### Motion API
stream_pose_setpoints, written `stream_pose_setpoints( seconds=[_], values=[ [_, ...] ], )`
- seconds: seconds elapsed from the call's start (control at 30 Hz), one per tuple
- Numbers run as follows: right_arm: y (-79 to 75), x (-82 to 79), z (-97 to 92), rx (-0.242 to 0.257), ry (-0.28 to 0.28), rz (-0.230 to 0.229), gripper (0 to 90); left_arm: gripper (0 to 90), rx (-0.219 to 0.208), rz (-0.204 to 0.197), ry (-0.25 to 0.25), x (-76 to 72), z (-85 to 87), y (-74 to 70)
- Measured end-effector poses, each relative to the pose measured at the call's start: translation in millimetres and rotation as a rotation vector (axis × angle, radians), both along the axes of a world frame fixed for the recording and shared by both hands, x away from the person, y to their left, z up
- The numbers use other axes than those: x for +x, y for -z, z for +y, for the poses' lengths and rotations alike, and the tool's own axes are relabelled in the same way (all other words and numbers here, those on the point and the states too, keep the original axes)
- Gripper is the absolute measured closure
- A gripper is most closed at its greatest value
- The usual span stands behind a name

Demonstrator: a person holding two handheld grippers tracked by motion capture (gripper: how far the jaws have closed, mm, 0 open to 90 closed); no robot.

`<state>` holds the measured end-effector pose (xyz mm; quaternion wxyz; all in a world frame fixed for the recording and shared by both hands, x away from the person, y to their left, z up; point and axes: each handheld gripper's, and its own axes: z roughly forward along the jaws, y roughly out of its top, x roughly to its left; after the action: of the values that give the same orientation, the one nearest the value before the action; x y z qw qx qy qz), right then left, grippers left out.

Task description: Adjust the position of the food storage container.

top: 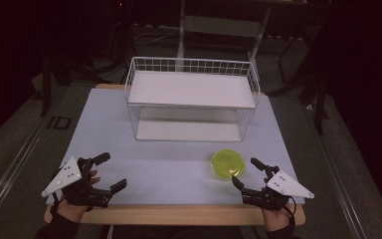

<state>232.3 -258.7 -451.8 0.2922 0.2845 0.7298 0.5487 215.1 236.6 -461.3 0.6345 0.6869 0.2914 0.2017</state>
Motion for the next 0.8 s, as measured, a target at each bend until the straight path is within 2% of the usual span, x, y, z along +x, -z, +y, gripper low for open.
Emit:
stream_pose_setpoints(
  seconds=[0.23,0.4,0.57,0.63,0.8],
  values=[
    [-2.9,-1.1,3.1,-0.024,-0.031,0.036,13.4,1.0,0.01,-0.013,0.006,-1.9,-1.7,-0.8],
    [-10.4,-0.8,9.4,0.016,-0.047,0.08,11.6,1.0,0.009,-0.015,0.007,-2.7,-2.0,-0.9],
    [-13.1,2.7,11.3,-0.001,-0.081,0.089,11.8,1.0,0.021,-0.018,0.008,-2.8,-3.3,-0.5],
    [-17.0,5.2,11.1,-0.012,-0.067,0.106,14.0,1.0,0.027,-0.019,0.01,-3.0,-4.4,-0.3],
    [-24.2,8.8,6.8,-0.045,-0.028,0.085,19.5,1.0,0.031,-0.021,0.009,-3.3,-5.0,0.0]
  ],
)
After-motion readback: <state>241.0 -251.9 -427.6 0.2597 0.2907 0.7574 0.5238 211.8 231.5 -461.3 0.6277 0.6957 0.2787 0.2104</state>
